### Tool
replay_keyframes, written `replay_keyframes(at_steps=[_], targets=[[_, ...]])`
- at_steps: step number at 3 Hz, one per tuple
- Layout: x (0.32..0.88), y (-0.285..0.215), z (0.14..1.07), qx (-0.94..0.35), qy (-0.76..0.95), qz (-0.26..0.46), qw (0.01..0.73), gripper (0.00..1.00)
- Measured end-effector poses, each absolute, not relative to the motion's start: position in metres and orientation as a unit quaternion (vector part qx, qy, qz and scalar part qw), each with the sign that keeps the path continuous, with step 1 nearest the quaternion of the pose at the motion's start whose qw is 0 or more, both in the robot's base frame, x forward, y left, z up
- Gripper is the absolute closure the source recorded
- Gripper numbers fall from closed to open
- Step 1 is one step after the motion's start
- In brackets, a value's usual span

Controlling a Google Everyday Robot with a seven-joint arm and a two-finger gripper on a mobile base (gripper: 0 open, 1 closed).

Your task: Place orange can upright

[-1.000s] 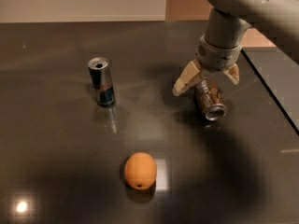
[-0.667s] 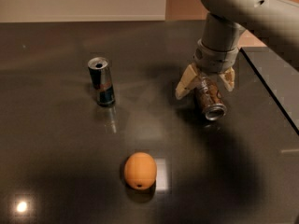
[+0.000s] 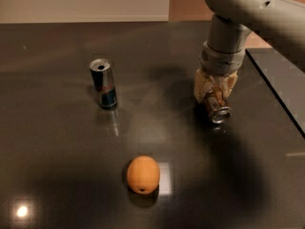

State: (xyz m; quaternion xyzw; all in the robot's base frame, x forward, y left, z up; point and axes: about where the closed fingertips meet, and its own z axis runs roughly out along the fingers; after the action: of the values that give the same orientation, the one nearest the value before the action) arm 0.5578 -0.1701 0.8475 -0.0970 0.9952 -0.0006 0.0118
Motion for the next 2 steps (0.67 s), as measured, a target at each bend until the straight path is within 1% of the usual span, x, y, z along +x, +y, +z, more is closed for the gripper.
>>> replay_keyframes(at_steps=[1,2], targets=[[0.563,-0.168,0.869,-0.123,0.992,0.000,0.042,0.87],[0.560,-0.161,0.895,-0.181,0.978,0.024,0.102,1.00]])
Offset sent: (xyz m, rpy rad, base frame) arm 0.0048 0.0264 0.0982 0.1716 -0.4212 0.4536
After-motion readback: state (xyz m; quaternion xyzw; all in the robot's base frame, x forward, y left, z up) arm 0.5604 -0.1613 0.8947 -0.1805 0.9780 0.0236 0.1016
